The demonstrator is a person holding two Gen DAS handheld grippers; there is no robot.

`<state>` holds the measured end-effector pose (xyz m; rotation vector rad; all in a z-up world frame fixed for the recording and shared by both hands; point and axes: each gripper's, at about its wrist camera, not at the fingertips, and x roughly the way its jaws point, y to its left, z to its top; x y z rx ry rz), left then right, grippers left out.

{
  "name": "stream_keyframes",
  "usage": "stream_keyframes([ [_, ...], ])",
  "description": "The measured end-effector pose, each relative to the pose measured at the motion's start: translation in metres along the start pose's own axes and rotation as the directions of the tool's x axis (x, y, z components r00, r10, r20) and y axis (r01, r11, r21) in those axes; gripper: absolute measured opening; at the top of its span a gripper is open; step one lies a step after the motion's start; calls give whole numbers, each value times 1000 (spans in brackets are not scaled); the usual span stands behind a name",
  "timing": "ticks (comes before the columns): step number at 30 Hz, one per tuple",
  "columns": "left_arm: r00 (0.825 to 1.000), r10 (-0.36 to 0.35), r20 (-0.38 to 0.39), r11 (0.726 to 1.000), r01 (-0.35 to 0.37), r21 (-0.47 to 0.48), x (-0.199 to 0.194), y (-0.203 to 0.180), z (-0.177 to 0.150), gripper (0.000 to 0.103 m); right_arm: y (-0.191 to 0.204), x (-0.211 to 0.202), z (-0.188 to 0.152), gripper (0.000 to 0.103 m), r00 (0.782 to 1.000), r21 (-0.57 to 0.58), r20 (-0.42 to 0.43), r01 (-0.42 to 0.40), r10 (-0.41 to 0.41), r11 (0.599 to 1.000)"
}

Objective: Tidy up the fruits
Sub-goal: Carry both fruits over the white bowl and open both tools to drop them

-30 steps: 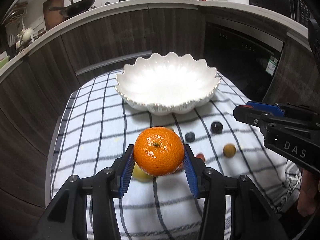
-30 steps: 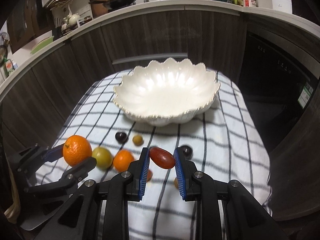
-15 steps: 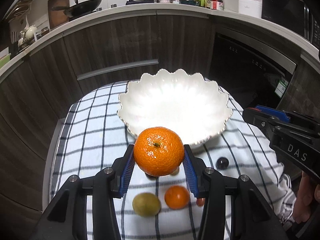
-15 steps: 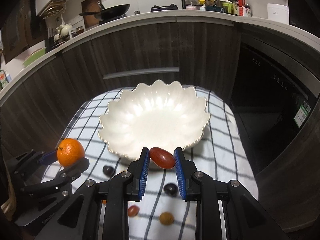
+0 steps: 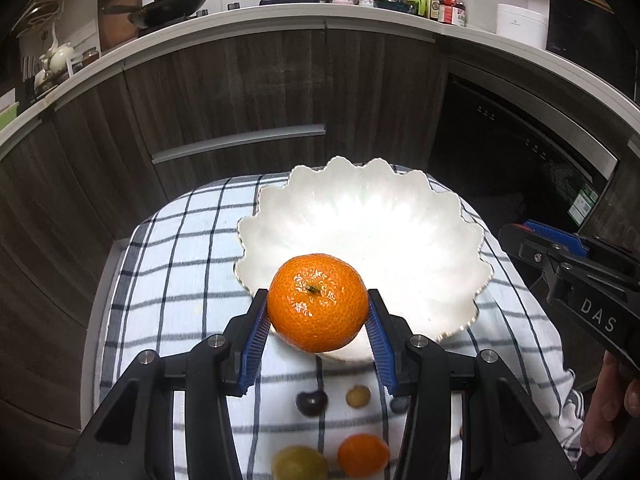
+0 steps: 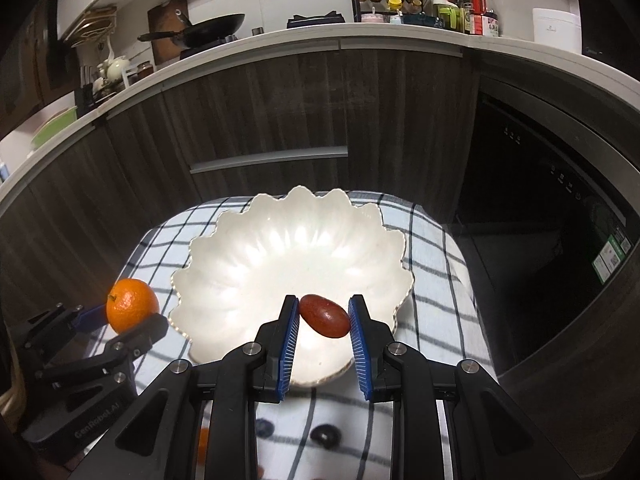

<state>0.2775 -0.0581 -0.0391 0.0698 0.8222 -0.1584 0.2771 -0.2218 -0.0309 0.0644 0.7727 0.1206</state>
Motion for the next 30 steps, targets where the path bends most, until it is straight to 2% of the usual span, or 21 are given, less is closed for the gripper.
stream_keyframes([
  [15, 999, 20, -27, 1000, -20, 7, 45, -1, 28, 46, -19, 38, 26, 27, 999, 18, 2, 51, -52, 999],
  [21, 999, 36, -41, 999, -36, 4, 63, 1, 31, 46, -26, 59, 30, 27, 998, 18, -22, 65, -64, 998],
  [30, 996, 17, -84, 1000, -18, -16, 90, 5, 36, 46, -31, 93, 34, 27, 994, 16, -78, 80, -79, 997],
])
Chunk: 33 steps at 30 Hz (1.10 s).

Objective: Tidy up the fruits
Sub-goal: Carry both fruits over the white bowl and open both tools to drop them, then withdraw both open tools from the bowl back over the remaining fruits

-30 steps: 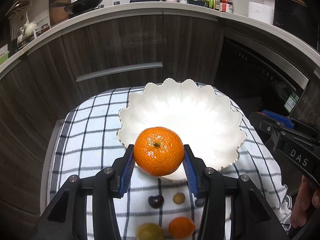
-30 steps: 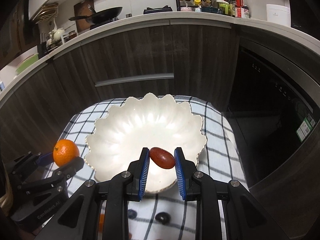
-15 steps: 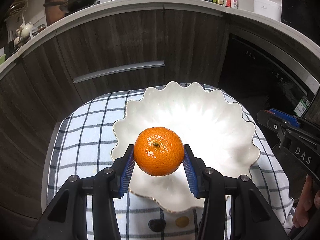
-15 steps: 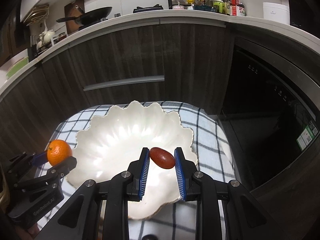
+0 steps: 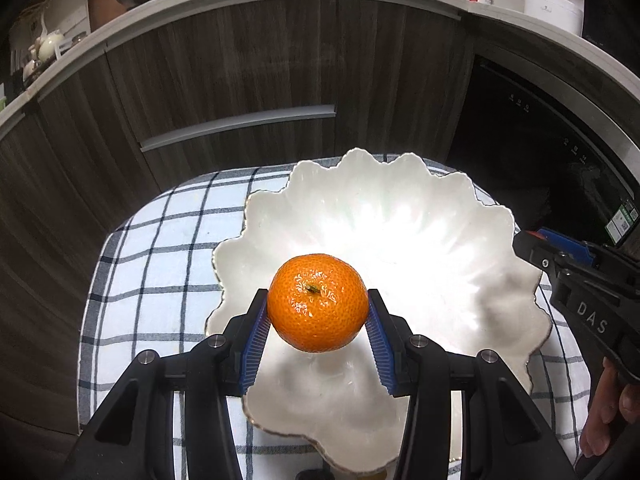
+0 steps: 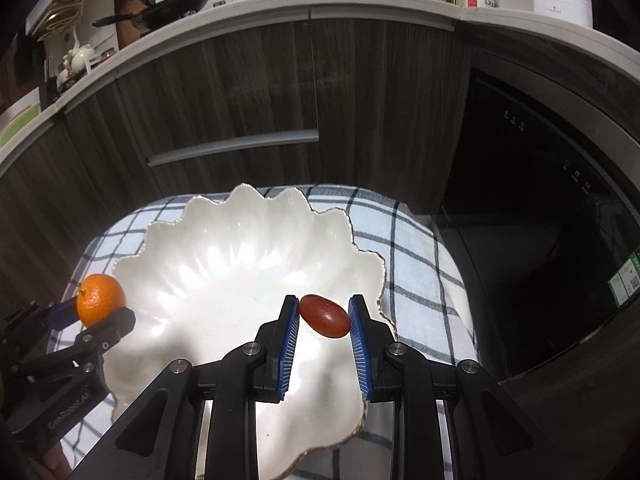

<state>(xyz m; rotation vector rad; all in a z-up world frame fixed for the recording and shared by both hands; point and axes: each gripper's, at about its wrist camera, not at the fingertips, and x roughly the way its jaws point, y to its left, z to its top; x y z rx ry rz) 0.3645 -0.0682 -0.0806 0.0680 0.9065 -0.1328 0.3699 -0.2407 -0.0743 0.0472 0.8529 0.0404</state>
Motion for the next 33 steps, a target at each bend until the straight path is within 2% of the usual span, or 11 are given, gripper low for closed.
stream_keyframes([
  [13, 996, -20, -84, 1000, 20, -4, 23, -1, -10, 49, 6, 27, -8, 27, 996, -14, -84, -15, 14, 1000],
  [15, 998, -13, -69, 1000, 13, -6, 20, -1, -10, 71, 6, 27, -8, 28, 996, -18, -87, -18, 16, 1000],
  [16, 999, -11, -48, 1000, 11, -14, 16, 0, -9, 76, 7, 27, -8, 29, 996, -19, -90, -16, 14, 1000],
  [17, 999, -6, -32, 1000, 6, -16, 13, 1, -9, 79, 7, 27, -8, 31, 996, -18, -92, -13, 11, 1000],
  [19, 1000, -2, -26, 1000, 1, -8, 10, 1, -7, 79, 5, 24, -7, 50, 996, -10, -83, -17, 16, 1000],
  [22, 1000, 6, -17, 1000, -6, -9, 4, 3, -7, 84, 6, 19, -4, 66, 998, -10, -57, -2, 1, 1000],
  [24, 1000, 18, -9, 1000, -18, -16, 1, 6, -8, 91, 6, 13, -3, 69, 999, -11, -40, 10, -11, 1000],
  [26, 1000, 28, 2, 999, -28, -24, -5, 8, -8, 93, 6, 9, -1, 71, 999, -12, -31, 19, -19, 1000],
  [33, 999, 39, 16, 999, -39, -28, -18, 12, -12, 93, 14, -10, 1, 71, 999, -32, 5, 36, -36, 999],
])
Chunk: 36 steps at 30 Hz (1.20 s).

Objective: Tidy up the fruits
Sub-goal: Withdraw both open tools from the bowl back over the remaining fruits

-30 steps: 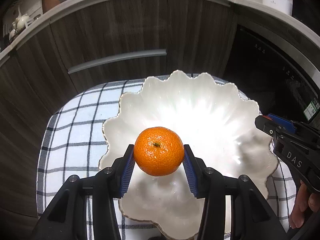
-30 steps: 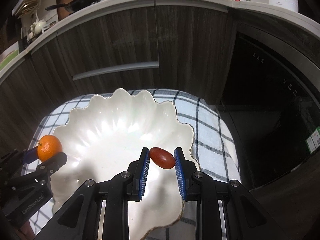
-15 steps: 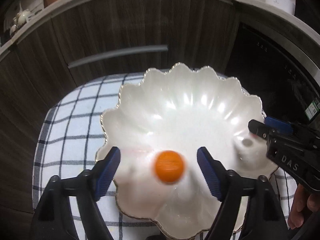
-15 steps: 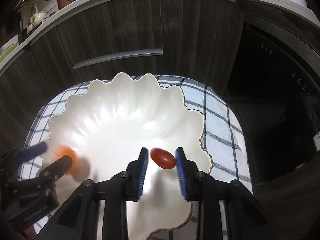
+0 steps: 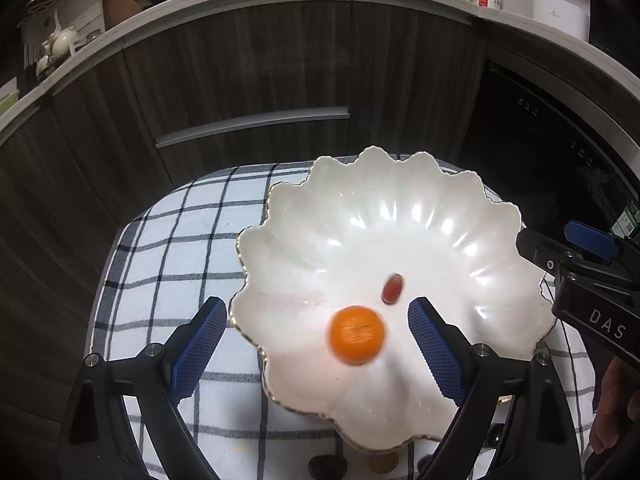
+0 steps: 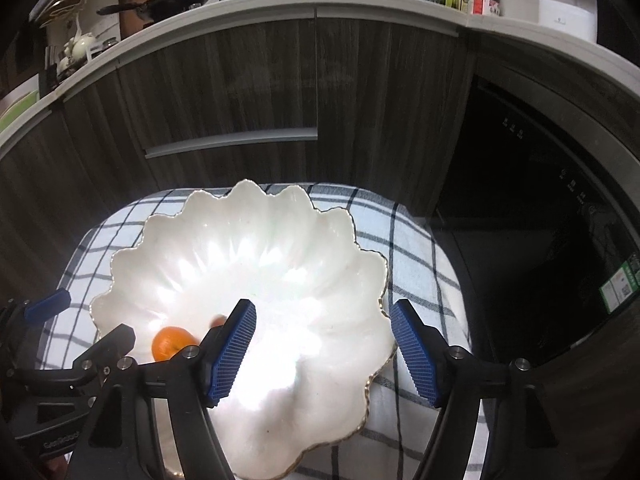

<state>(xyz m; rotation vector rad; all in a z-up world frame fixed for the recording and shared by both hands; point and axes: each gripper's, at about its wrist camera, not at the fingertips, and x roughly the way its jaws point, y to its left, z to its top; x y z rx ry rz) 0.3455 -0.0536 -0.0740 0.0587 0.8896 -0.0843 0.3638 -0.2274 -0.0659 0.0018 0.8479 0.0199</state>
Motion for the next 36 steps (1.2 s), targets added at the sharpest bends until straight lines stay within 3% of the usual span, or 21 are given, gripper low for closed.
stream_keyframes([
  [22, 999, 22, 42, 1000, -21, -16, -55, 8, -34, 93, 2, -54, -34, 71, 1000, 63, 28, 11, -13, 998],
  [36, 998, 15, 57, 1000, -14, -12, -74, 12, -62, 93, 12, -85, -59, 71, 998, 35, 57, 31, -33, 999],
])
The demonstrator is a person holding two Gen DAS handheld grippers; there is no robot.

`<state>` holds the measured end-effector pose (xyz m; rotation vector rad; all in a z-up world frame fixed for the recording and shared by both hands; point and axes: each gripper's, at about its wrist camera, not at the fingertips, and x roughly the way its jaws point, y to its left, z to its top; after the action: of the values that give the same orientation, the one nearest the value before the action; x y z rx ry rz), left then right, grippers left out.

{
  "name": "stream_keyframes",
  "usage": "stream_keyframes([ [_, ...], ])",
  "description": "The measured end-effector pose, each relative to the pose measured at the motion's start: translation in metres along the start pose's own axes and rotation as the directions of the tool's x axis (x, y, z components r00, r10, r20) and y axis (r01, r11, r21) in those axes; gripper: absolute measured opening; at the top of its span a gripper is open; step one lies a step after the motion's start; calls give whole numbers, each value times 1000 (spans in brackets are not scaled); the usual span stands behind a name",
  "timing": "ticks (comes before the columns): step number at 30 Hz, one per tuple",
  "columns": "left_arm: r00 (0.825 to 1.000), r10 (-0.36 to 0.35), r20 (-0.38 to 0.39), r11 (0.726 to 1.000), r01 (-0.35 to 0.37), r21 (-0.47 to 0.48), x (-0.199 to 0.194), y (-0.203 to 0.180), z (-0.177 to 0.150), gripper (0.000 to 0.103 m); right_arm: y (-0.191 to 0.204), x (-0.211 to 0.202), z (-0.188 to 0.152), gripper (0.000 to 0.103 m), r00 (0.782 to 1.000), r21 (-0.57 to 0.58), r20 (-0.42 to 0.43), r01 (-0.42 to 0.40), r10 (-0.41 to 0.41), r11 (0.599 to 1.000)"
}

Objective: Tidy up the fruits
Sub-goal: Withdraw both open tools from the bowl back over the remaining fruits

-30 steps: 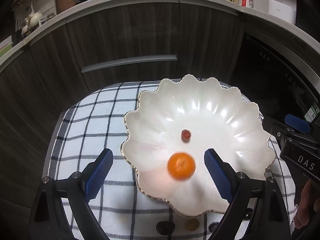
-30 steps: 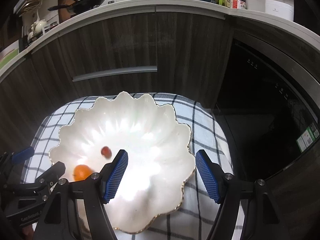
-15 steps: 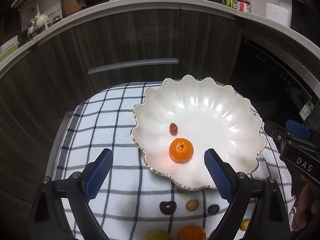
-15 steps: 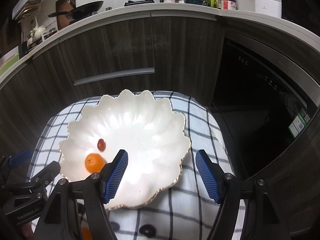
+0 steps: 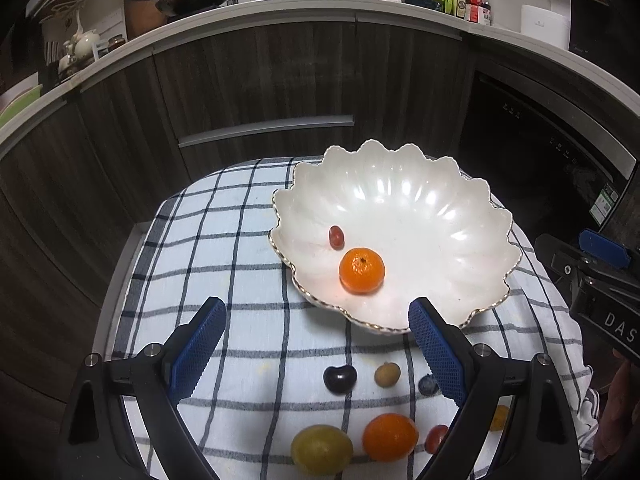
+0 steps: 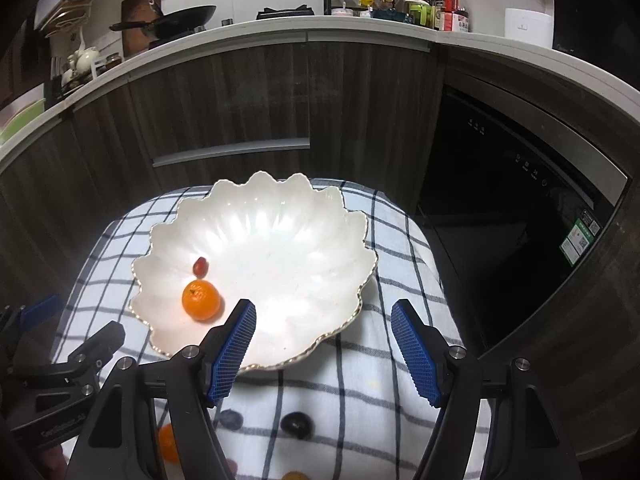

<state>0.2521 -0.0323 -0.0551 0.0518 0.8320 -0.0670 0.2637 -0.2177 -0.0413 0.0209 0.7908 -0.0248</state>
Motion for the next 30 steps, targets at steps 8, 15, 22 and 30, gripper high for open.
stream_keyframes([
  [8, 1000, 19, 9, 1000, -19, -13, -10, 3, -16, 93, 3, -13, -15, 71, 1000, 3, 14, 0, 0, 1000],
  [15, 999, 39, 25, 999, -38, -12, -21, 4, -31, 93, 0, -18, -32, 71, 1000, 28, 7, 7, -7, 1000],
  [22, 998, 43, 39, 999, -42, -21, -27, 3, -41, 93, -3, -24, -47, 71, 1000, 51, 0, 6, -6, 999],
  [30, 999, 45, 29, 999, -44, -22, -30, 3, -58, 93, -3, -29, -60, 71, 1000, 57, -5, 15, -14, 998],
])
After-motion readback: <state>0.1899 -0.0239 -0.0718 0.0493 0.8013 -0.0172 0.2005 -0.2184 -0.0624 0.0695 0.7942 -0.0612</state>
